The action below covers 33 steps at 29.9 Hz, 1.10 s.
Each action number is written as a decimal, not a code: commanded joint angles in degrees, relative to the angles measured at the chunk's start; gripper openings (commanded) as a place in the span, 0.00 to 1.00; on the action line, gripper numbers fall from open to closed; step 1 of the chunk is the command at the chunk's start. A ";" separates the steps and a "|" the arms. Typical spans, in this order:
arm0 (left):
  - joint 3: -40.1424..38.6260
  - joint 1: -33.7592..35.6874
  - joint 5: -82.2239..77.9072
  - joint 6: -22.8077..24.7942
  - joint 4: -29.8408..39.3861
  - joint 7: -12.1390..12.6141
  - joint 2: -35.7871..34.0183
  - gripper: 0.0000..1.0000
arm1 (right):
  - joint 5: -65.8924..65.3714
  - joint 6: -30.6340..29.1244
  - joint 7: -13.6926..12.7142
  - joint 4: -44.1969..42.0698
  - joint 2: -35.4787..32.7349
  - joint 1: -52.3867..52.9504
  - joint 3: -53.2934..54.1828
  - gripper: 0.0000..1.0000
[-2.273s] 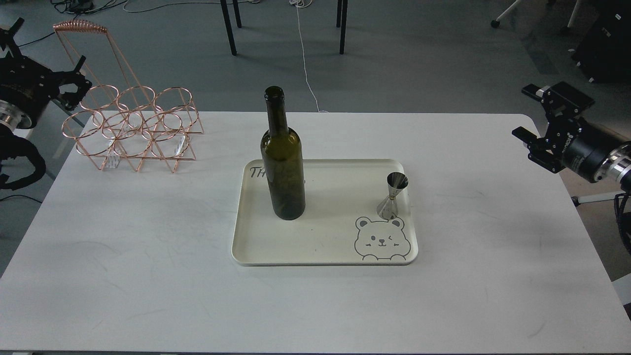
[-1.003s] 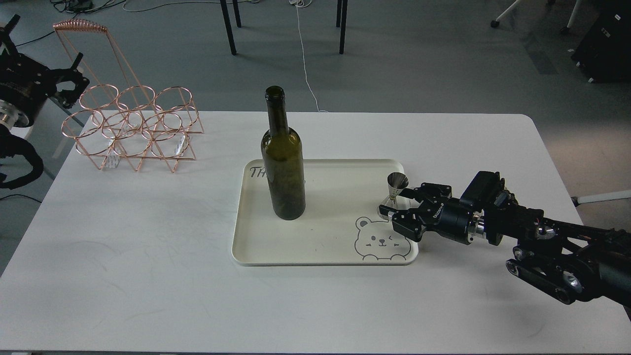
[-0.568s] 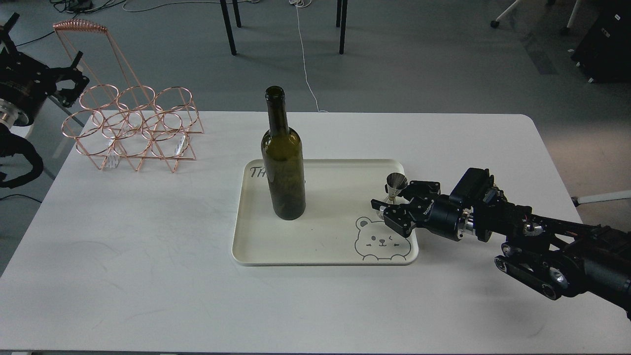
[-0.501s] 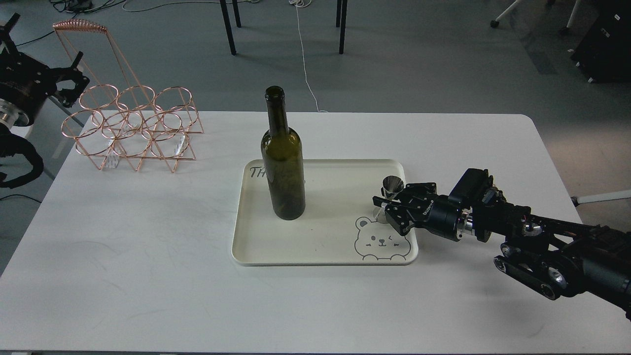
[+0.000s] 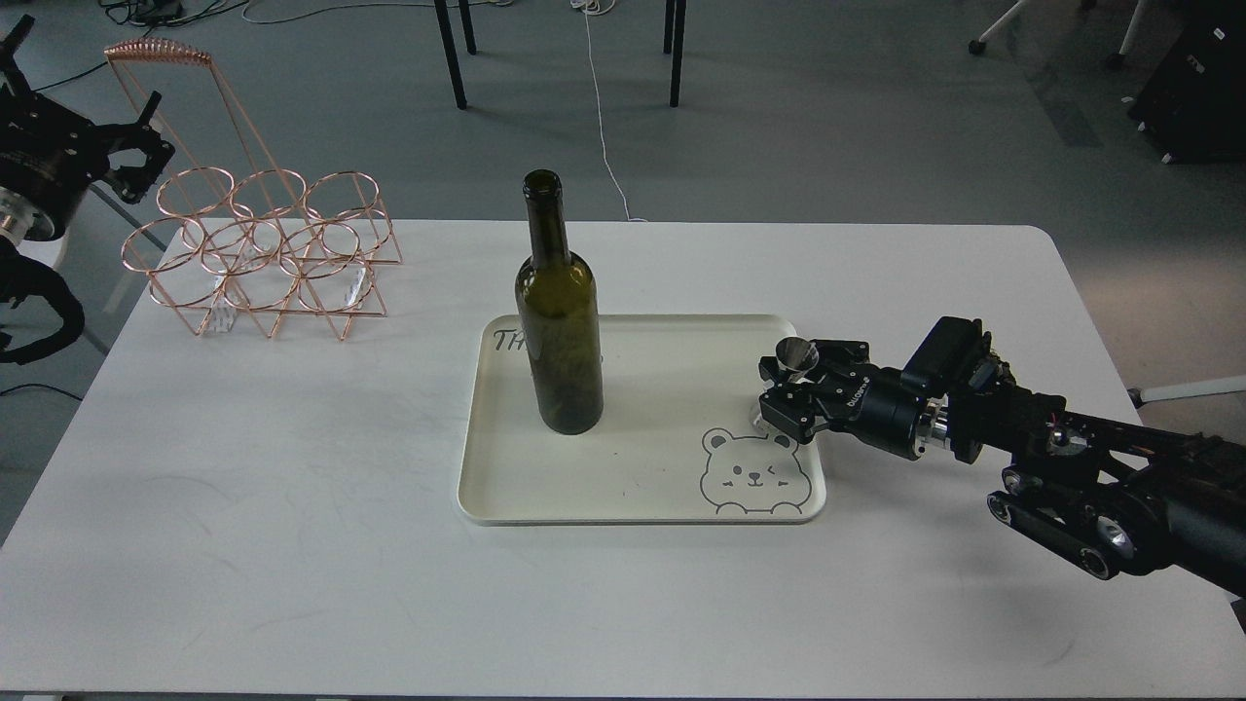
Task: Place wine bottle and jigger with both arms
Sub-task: 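Carry the jigger off the tray and set it on the table beside it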
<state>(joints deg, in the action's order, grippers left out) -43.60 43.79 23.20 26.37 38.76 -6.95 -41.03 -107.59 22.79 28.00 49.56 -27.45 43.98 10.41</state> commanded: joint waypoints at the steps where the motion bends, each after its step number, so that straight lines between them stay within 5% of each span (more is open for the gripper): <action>1: 0.01 0.42 0.00 0.00 0.17 0.01 -0.54 0.99 | 1.23 1.11 0.00 2.90 -5.22 0.06 2.06 0.04; 11: 0.01 0.60 0.09 -0.35 0.70 0.10 -1.07 0.99 | 8.00 5.21 0.00 6.34 -16.93 -6.70 3.57 0.05; 28: 0.54 2.53 0.00 -0.61 0.97 0.10 -1.07 0.99 | 14.24 5.21 0.00 0.81 -13.33 -12.42 3.48 0.12; 33: 0.54 2.62 0.00 -0.61 0.97 0.10 -1.42 0.99 | 14.25 5.21 0.00 -0.95 -12.18 -12.42 3.65 0.25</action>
<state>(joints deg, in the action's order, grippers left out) -43.07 46.39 23.20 25.74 39.73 -6.85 -42.20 -93.37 28.01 28.00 49.21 -40.04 31.51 13.94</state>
